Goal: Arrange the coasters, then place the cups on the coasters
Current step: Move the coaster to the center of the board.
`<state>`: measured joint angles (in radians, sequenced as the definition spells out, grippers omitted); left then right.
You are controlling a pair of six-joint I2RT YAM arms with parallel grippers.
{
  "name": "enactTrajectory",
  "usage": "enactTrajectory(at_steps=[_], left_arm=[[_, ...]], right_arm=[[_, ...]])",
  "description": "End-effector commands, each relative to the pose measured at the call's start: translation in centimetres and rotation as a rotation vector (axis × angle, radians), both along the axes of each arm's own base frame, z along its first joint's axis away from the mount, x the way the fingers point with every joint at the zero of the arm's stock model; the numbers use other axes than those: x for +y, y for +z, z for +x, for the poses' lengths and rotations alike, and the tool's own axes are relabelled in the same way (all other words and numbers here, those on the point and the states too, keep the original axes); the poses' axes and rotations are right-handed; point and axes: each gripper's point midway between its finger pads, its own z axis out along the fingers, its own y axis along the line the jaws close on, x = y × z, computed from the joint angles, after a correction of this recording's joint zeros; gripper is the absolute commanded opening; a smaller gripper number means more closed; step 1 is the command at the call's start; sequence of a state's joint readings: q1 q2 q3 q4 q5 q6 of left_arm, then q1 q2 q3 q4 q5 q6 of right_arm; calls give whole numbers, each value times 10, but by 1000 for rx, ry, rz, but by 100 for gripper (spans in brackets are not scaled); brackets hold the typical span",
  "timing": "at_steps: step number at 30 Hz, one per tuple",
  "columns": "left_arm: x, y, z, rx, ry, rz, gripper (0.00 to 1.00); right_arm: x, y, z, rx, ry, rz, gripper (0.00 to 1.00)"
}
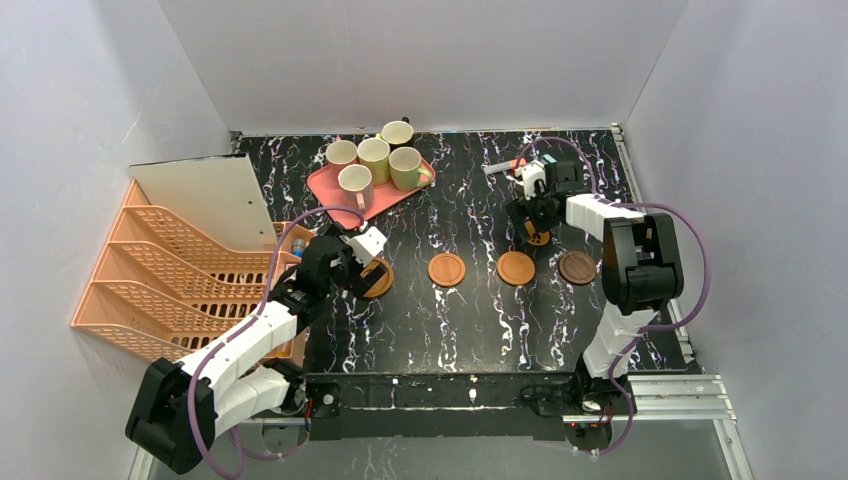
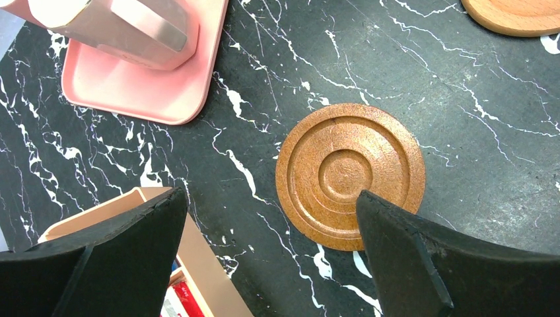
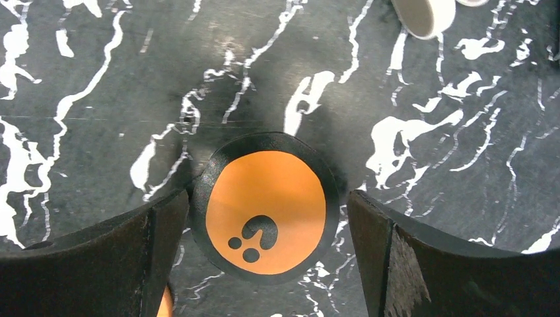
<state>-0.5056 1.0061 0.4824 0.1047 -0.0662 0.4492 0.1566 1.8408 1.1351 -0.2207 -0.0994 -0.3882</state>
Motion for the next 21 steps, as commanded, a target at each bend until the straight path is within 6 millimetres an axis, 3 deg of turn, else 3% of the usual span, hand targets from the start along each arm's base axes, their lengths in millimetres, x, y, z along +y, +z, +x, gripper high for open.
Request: enactTrajectory(at_steps=[1,10,21], left_arm=[[0,3,-1,-12,-1,-13,98],[0,1,-2,-8,-5,-11,98],[-1,-1,-1,-2,-4,-6,98]], right_arm=[[-36,-13,3,28,-77,-54,97],[-77,-11,-2,38,-118,19,79],[-118,-25,-9,100,-153,98,73]])
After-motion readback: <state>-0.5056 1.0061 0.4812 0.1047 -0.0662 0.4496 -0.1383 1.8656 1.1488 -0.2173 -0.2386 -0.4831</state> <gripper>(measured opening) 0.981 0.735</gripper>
